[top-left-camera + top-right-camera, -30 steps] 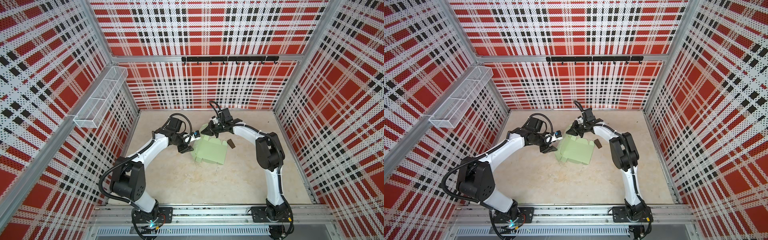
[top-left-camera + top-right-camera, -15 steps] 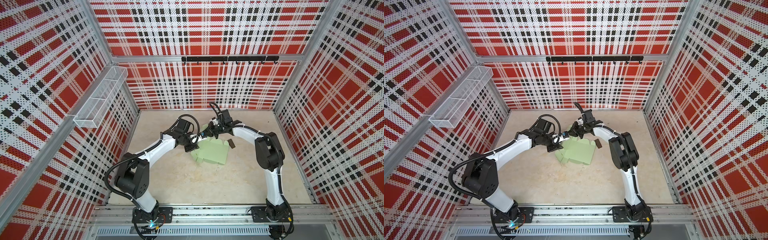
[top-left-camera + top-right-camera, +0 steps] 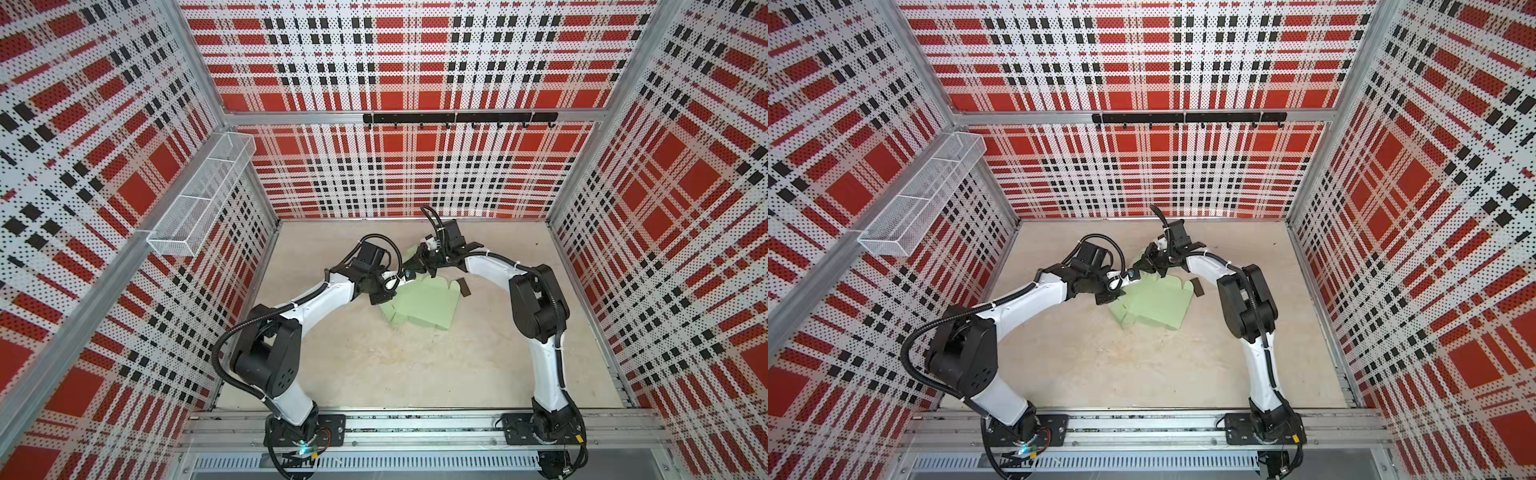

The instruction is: Fold the paper box

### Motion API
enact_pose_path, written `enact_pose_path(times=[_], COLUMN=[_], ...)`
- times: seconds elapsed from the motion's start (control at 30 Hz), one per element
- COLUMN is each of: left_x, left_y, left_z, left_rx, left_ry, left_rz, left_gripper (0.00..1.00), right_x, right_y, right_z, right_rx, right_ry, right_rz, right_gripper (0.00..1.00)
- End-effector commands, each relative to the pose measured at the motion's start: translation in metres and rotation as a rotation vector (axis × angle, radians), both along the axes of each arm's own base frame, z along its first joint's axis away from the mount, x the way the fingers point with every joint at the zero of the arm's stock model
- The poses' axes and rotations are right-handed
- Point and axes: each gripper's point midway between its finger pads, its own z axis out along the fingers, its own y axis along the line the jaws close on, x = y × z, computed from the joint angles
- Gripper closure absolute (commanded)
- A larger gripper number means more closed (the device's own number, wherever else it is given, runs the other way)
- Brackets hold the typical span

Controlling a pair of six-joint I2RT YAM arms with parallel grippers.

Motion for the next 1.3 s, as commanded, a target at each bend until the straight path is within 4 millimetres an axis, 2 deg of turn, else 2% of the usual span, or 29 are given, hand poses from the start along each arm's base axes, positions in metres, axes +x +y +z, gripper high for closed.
enact_pose_path(times=[0.0, 0.27, 0.43, 0.53, 0.7, 0.83, 0.93, 1.1, 1.2, 1.27], left_x=[0.005, 0.006, 0.005, 0.005, 0.008, 0.009, 0.011, 0.018, 0.022, 0.023], left_y=[0.001, -0.002, -0.003, -0.003, -0.004, -0.006, -0.008, -0.021, -0.022, -0.022], left_z=[-0.002, 0.006, 0.006, 0.005, 0.009, 0.012, 0.018, 0.052, 0.071, 0.08], left_rx=[0.027, -0.001, -0.01, -0.006, -0.013, -0.022, -0.05, -0.198, -0.284, -0.335], left_ry=[-0.041, -0.047, -0.044, -0.054, -0.076, -0.091, -0.088, -0.034, 0.021, 0.087], left_rz=[-0.002, 0.014, 0.013, 0.015, 0.026, 0.034, 0.059, 0.168, 0.269, 0.333], left_gripper=[0.64, 0.67, 0.54, 0.56, 0.66, 0.65, 0.52, 0.36, 0.22, 0.18], right_x=[-0.004, -0.002, -0.002, -0.002, -0.002, -0.002, -0.001, 0.0, 0.001, 0.001], right_y=[0.007, 0.004, 0.003, 0.002, 0.001, 0.0, -0.001, -0.005, -0.006, -0.007], right_z=[0.018, 0.019, 0.021, 0.022, 0.021, 0.024, 0.025, 0.022, 0.022, 0.023], right_rx=[0.047, 0.048, 0.05, 0.05, 0.052, 0.063, 0.058, 0.046, 0.048, 0.054], right_ry=[-0.018, -0.022, -0.025, -0.027, -0.024, -0.027, -0.034, -0.036, -0.042, -0.044], right_rz=[0.02, 0.005, 0.003, 0.0, -0.01, -0.025, -0.038, -0.064, -0.072, -0.076], right_gripper=[1.0, 1.0, 1.0, 1.0, 1.0, 1.0, 1.0, 1.0, 1.0, 1.0])
